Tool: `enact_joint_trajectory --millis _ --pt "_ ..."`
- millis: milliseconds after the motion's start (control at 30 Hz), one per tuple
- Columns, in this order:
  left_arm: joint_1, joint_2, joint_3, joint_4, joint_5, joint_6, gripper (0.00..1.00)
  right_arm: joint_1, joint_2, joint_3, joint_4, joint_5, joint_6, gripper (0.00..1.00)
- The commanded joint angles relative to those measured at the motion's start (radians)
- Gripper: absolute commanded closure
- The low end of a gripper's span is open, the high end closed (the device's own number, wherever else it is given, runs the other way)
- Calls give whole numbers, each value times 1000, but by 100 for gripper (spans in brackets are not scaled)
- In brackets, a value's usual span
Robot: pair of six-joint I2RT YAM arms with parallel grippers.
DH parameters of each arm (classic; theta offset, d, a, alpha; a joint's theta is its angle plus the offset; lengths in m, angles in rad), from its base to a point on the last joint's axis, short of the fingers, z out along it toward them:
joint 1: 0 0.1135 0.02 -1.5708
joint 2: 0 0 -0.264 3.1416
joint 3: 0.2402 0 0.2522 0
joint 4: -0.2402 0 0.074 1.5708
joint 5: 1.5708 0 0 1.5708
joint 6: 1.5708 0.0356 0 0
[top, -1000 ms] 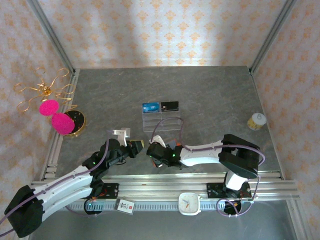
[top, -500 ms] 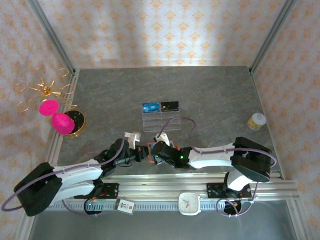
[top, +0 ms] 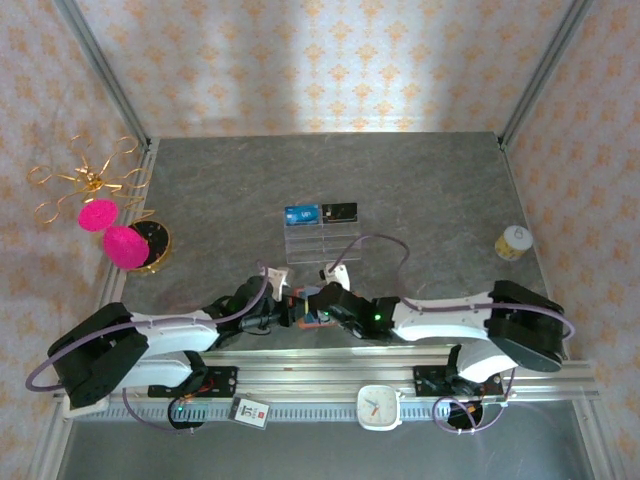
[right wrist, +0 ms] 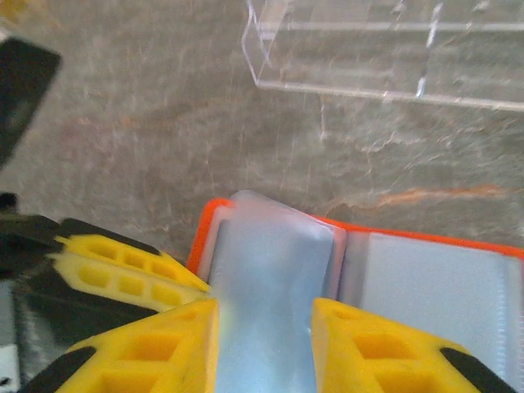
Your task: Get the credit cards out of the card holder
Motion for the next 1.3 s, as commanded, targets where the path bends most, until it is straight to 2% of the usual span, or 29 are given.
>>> enact_joint_trajectory --millis 0,167,333,433,533,633,700,767,867,967,1100,1267 --pt "-22 18 73 -16 15 21 99 0 -90 -35 -39 123 58 67" --pt "-49 68 146 -55 30 37 99 -1 -221 -102 -81 189 101 67" --pt "-77 249 217 14 107 22 100 -9 -358 -166 -122 222 131 67" --pt "-84 323 267 -6 111 35 100 -13 -411 -199 -126 193 131 75" --pt "-78 333 271 -18 91 40 100 -51 -430 -240 -78 63 101 91" --pt "-74 317 257 -12 91 37 100 -158 -394 -288 27 -173 78 100" --pt "-74 297 241 0 84 33 100 -218 -346 -306 112 -313 60 100" --pt "-74 290 235 3 87 34 100 -244 -294 -297 165 -396 50 100" --pt "-73 301 235 6 97 37 100 -255 -218 -260 190 -456 33 100" --pt "-71 307 234 14 103 38 100 -262 -129 -240 184 -466 43 100" --pt "-59 289 222 18 109 37 100 -265 -54 -236 122 -397 70 100" --pt "-13 157 131 2 74 22 100 -264 -36 -255 75 -319 93 100"
